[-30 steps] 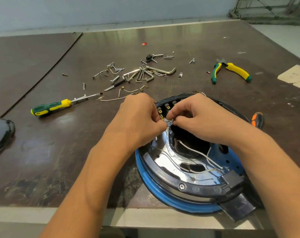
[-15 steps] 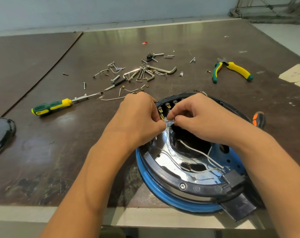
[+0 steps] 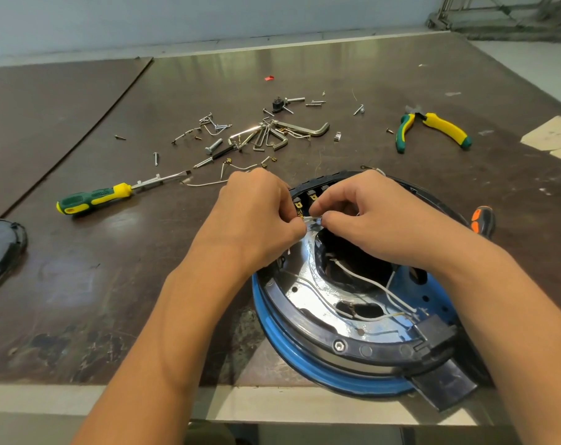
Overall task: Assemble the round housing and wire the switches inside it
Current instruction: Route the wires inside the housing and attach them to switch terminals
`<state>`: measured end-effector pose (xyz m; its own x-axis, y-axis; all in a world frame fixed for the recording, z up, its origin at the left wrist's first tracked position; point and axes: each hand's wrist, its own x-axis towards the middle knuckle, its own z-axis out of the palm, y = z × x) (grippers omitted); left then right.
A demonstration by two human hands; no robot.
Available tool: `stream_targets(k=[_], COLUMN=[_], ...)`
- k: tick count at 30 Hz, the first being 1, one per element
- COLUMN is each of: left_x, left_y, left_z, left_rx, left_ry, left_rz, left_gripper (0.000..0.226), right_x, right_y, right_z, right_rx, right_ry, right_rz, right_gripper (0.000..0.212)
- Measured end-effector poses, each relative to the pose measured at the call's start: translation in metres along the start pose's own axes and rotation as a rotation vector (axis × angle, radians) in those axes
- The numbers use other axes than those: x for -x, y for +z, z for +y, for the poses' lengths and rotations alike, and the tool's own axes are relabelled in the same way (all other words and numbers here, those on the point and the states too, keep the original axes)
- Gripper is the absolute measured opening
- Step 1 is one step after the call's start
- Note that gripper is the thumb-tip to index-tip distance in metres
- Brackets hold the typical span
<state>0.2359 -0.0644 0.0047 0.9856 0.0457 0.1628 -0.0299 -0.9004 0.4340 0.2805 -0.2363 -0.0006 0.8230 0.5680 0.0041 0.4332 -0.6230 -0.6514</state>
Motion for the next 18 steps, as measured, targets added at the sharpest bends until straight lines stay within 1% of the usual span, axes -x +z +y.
stream_targets(k=[3,4,7,9,11,14,18], left_x=[-0.0002,-0.0001,-0.0004,-0.0014,-0.0017,-0.0008,-0.0013], left_y=[0.0005,0.0009,0.0022,0.0035,0.0042,0.0038,0.0033], left_z=[-0.0015,-0.0017,-0.0032,-0.0043,-0.0050,-0.0045,-0.0044], left_rx=[0.041,0.059,0.122,0.110,0.094,0.107,0.116], left_ry=[0.003,0.011,0.013,0.014,0.022,0.022,0.039], left_rz=[0.032,0.045,0.048,0.048,0.059,0.065,0.066], left_gripper=[0.017,0.024,0.053,0.062,0.060,0.051,0.045], right_x=[0.0002,0.0003,-0.0003,-0.0011,-0.0014,-0.0012,-0.0012], right_y=[-0.0010,-0.0011,-0.0014,-0.0020,-0.0033,-0.0051,-0.0056], right_z=[-0.0005,-0.0004,0.0000,0.0010,0.0018,0.0020,0.0038], right_rx=[-0.004,-0.007,-0.019,-0.026,-0.038,-0.047,-0.094], right_ry=[-0.008,-0.012,-0.015,0.006,0.029,0.055,0.096], right_rz=[0.005,0.004,0.009,0.034,0.064,0.090,0.140], right_gripper=[0.021,0.021,0.021,0.021,0.021,0.023,0.018])
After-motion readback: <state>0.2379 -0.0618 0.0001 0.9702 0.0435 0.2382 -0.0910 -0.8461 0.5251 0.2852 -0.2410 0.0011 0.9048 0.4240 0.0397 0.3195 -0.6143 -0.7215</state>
